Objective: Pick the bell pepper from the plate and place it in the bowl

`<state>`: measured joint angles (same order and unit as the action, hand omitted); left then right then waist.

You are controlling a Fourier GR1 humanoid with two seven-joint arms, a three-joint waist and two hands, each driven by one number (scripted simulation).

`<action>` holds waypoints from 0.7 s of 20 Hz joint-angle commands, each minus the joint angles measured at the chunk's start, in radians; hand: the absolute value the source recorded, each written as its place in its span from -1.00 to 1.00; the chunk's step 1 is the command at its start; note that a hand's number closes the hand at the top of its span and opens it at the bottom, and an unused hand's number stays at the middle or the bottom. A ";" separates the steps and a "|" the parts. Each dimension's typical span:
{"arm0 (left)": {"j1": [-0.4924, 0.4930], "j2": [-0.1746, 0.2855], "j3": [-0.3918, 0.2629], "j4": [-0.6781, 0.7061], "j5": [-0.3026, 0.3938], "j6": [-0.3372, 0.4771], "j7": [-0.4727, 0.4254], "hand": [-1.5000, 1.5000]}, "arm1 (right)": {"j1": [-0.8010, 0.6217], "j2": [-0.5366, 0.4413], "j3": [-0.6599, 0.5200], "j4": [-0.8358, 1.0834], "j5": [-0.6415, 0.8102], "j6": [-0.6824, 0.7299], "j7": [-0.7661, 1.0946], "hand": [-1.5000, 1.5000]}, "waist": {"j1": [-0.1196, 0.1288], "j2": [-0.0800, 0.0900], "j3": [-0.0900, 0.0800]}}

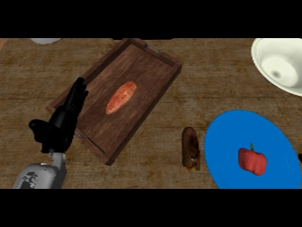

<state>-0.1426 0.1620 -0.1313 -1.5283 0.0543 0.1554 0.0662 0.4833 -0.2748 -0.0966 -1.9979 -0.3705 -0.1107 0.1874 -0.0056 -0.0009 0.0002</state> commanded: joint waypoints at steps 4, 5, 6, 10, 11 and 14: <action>0.021 -0.036 -0.014 -0.048 -0.054 0.011 0.015 0.00 | -0.015 0.084 -0.024 -0.041 -0.015 0.015 0.016 -1.00 | 0.002 0.000 0.000; -0.003 -0.005 0.028 -0.048 -0.020 -0.026 0.027 0.00 | 0.018 0.127 0.009 -0.014 0.008 0.035 -0.056 -1.00 | 0.001 0.000 0.000; 0.034 -0.044 0.007 0.018 -0.042 -0.009 -0.040 0.00 | 0.014 0.105 -0.011 -0.084 -0.019 0.023 0.034 -1.00 | 0.000 0.000 0.000; 0.024 -0.043 0.040 0.012 -0.023 -0.048 -0.029 0.00 | -0.013 0.124 -0.053 0.032 -0.038 0.099 -0.005 -1.00 | 0.001 0.000 0.000; 0.013 -0.038 0.019 -0.082 -0.047 -0.013 0.073 0.00 | -0.003 0.124 -0.075 0.067 -0.086 0.135 -0.033 -1.00 | 0.002 -0.001 0.000; 0.012 -0.037 0.043 -0.038 -0.045 -0.041 0.002 0.00 | -0.121 0.162 -0.025 0.140 0.007 0.056 0.006 -1.00 | 0.006 0.001 0.000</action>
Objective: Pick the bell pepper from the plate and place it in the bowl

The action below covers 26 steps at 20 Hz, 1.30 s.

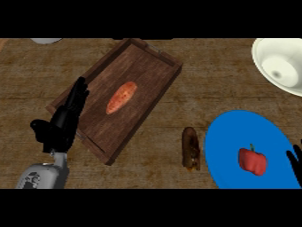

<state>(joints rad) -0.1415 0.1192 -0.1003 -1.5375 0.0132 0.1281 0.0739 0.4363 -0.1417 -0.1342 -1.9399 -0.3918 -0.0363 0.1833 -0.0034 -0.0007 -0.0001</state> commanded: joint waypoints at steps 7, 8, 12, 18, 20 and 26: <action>0.020 -0.050 -0.010 -0.065 -0.049 0.019 0.044 0.00 | -0.017 0.123 0.041 0.096 0.084 0.007 -0.094 -1.00 | 0.000 0.000 0.000; -0.047 -0.032 0.037 0.024 -0.026 -0.019 0.024 0.00 | -0.016 0.110 0.031 0.130 0.087 0.034 -0.101 -1.00 | -0.001 0.000 0.000; 0.038 -0.015 0.041 0.007 -0.005 -0.065 -0.025 0.00 | -0.079 0.102 0.049 0.211 0.175 -0.009 -0.110 -1.00 | 0.002 0.001 0.000; 0.029 -0.015 0.034 -0.049 -0.031 -0.059 0.019 0.00 | -0.218 0.065 0.033 0.334 0.256 -0.072 -0.038 -1.00 | 0.006 0.001 0.000; 0.048 -0.057 -0.015 -0.125 -0.066 -0.014 0.080 0.00 | -0.188 0.047 0.045 0.331 0.267 -0.032 -0.055 -1.00 | 0.006 0.000 0.000; -0.023 -0.043 0.038 0.006 -0.049 -0.048 0.019 0.00 | -0.211 0.083 0.159 0.308 0.380 -0.035 -0.141 1.00 | 0.004 0.001 0.000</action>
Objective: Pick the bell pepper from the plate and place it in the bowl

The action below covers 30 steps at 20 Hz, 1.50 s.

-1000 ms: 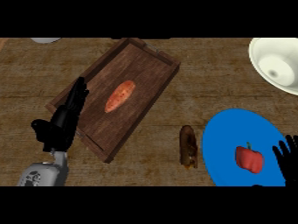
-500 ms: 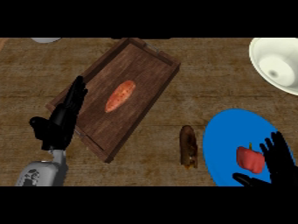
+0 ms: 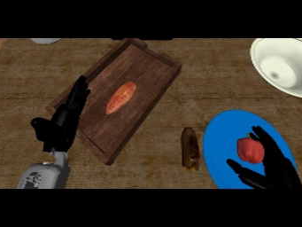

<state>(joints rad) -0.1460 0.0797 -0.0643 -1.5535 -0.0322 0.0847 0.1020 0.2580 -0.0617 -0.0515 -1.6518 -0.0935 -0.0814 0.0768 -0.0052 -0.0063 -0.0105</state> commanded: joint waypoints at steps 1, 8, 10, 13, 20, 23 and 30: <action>-0.036 0.000 0.008 0.029 -0.003 -0.005 0.010 0.00 | -0.030 -0.036 0.062 0.012 0.068 0.048 -0.025 1.00 | 0.004 0.007 0.010; 0.070 -0.031 -0.036 -0.080 -0.028 0.002 0.022 0.00 | -0.065 0.007 0.062 0.095 0.094 0.035 -0.139 1.00 | 0.006 0.005 0.011; 0.030 0.004 0.023 -0.027 0.013 -0.026 -0.008 0.00 | -0.053 -0.092 0.083 0.094 0.105 0.155 -0.198 1.00 | 0.008 0.006 0.011; 0.030 -0.015 -0.014 -0.011 -0.012 -0.019 -0.019 0.00 | -0.097 -0.329 0.154 0.024 0.154 0.404 -0.230 1.00 | 0.030 0.004 0.010; 0.024 -0.013 -0.006 -0.050 -0.014 -0.003 0.018 0.00 | -0.139 -0.634 0.080 -0.028 0.093 0.733 -0.593 1.00 | 0.003 0.000 0.012; 0.007 -0.007 0.017 -0.002 -0.003 -0.013 -0.006 0.00 | -0.156 -0.653 -0.013 0.034 0.027 0.783 -0.756 1.00 | -0.002 0.005 0.011; 0.031 -0.034 0.003 0.013 -0.034 0.020 -0.038 0.00 | -0.057 -0.742 -0.240 -0.106 -0.108 0.731 -0.849 1.00 | -0.023 0.001 0.010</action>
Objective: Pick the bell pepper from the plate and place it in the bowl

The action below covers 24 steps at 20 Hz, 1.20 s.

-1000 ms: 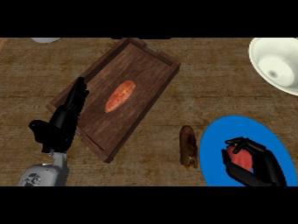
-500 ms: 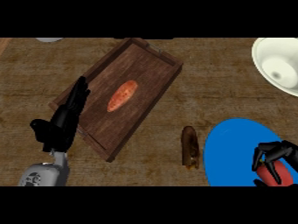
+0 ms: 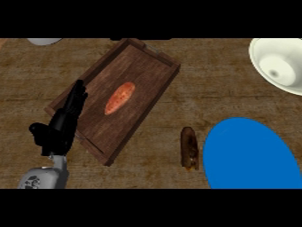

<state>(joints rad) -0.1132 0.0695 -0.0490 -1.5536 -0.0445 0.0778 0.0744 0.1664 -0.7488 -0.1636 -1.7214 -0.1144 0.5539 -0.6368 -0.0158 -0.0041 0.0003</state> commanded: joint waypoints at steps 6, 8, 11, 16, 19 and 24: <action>-0.048 -0.004 0.015 0.019 -0.001 0.001 0.009 0.00 | -0.026 -0.134 -0.281 -0.158 -0.261 0.068 0.188 1.00 | 0.006 0.002 -0.001; -0.054 -0.016 -0.006 -0.008 -0.009 0.007 0.049 0.00 | -0.085 -0.167 -0.303 -0.160 -0.313 0.044 0.299 1.00 | 0.012 0.003 -0.001; -0.063 0.006 0.011 -0.015 -0.017 0.002 0.056 0.00 | -0.188 -0.170 -0.273 -0.147 -0.349 0.003 0.419 1.00 | 0.018 0.004 -0.001; -0.035 -0.013 -0.004 -0.015 -0.009 -0.014 0.041 0.00 | -0.359 -0.196 -0.235 -0.023 -0.365 -0.028 0.533 1.00 | 0.026 0.005 -0.001; -0.029 -0.016 -0.003 0.020 -0.006 -0.026 0.015 0.00 | -0.483 -0.224 -0.181 0.065 -0.311 -0.055 0.569 1.00 | 0.031 0.007 -0.001; -0.004 0.011 0.019 0.007 0.020 -0.059 -0.011 0.00 | -0.532 -0.154 -0.065 0.082 -0.033 -0.171 0.514 1.00 | 0.043 0.011 -0.001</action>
<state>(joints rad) -0.1289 0.0600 -0.0560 -1.5754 -0.0563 0.0561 0.1030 -0.3218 -0.9498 -0.3089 -1.6445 -0.3350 0.4839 -0.0990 0.0190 0.0034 -0.0008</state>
